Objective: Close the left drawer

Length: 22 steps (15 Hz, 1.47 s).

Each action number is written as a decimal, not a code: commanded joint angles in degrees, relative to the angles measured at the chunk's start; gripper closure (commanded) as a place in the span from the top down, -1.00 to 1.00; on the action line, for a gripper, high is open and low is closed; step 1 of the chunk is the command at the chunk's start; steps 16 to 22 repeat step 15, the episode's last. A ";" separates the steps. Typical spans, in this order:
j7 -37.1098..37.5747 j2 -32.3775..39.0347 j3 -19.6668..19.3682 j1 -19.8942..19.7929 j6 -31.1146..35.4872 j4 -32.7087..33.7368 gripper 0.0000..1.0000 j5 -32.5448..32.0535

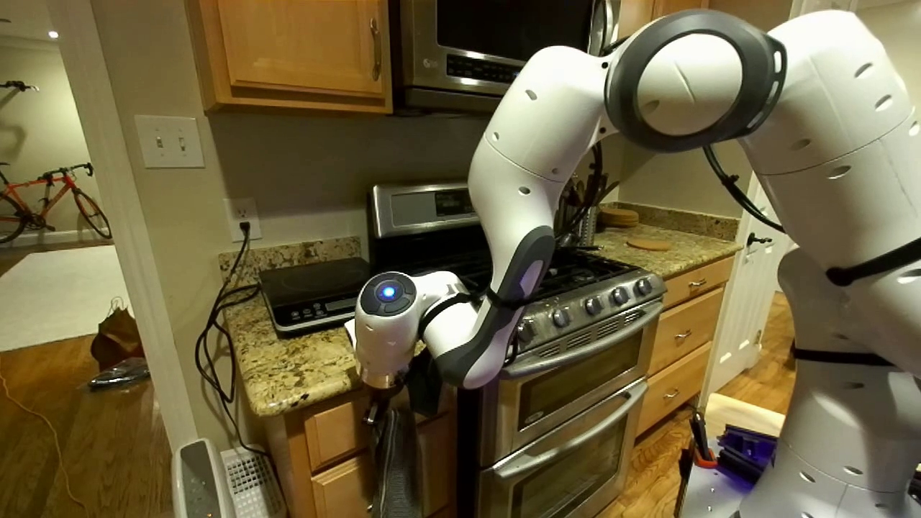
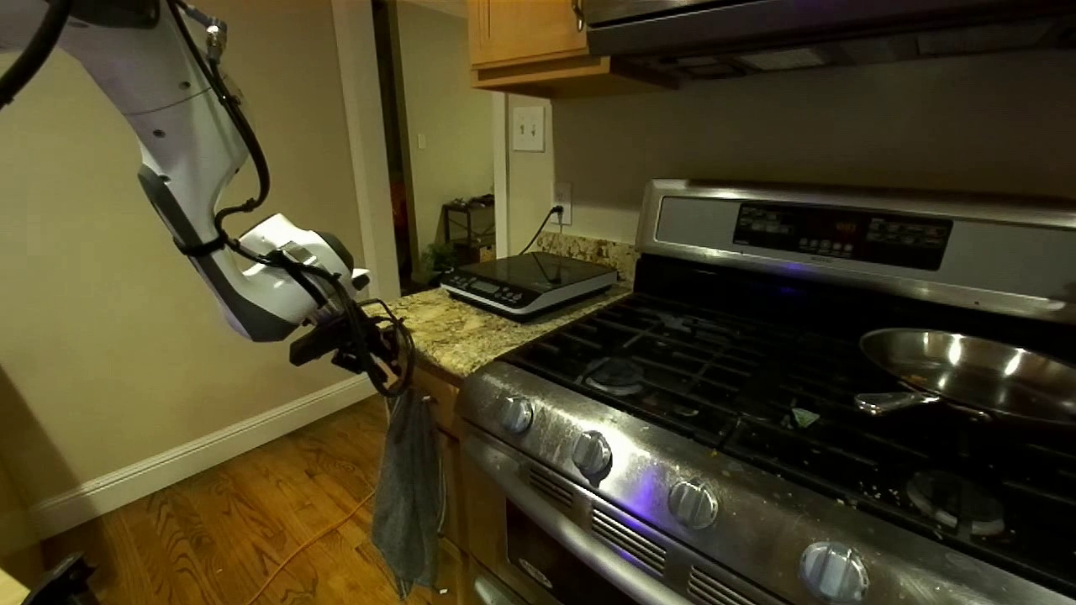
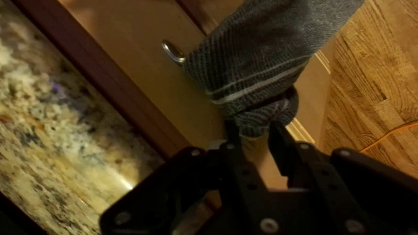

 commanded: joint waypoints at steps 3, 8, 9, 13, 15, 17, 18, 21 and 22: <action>-13.98 -7.39 9.70 -6.68 -2.10 -6.73 0.49 9.44; -29.09 -11.16 19.29 -12.89 -7.76 -9.83 1.00 23.91; -31.54 -11.80 20.25 -13.22 -9.58 -10.09 1.00 26.37; -35.82 -14.12 21.76 -12.76 -14.63 -10.84 1.00 31.22; -34.14 -10.67 20.76 -11.66 -12.94 -7.82 1.00 30.01; -34.14 -10.67 20.76 -11.66 -12.94 -7.82 1.00 30.01; -34.14 -10.67 20.76 -11.66 -12.94 -7.82 1.00 30.01; -34.14 -10.67 20.76 -11.66 -12.94 -7.82 1.00 30.01; -34.14 -10.67 20.76 -11.66 -12.94 -7.82 1.00 30.01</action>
